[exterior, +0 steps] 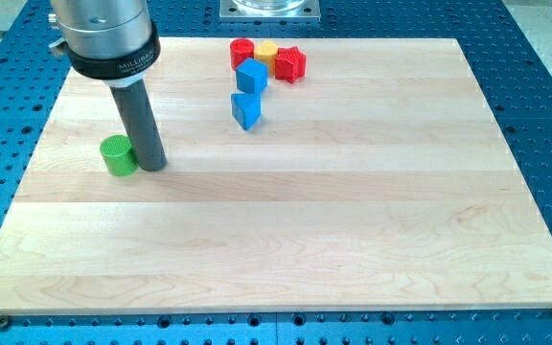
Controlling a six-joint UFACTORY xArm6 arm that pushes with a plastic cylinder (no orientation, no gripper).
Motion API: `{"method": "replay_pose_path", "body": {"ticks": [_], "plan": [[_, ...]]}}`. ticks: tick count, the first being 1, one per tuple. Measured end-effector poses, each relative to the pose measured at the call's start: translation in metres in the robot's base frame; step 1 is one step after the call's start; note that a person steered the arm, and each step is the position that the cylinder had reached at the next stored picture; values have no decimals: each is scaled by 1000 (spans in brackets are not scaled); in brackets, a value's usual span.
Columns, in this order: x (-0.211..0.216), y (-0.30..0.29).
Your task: Make a group with green blocks and hexagon
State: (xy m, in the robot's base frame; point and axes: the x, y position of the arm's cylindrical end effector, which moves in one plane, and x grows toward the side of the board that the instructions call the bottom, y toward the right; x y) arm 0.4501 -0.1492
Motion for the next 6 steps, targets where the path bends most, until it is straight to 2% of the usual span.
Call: {"method": "replay_pose_path", "body": {"ticks": [1,2,3,4,6], "plan": [[11,-21],[-17,-63],[-19,-72],[8,-103],[-90,-108]]}}
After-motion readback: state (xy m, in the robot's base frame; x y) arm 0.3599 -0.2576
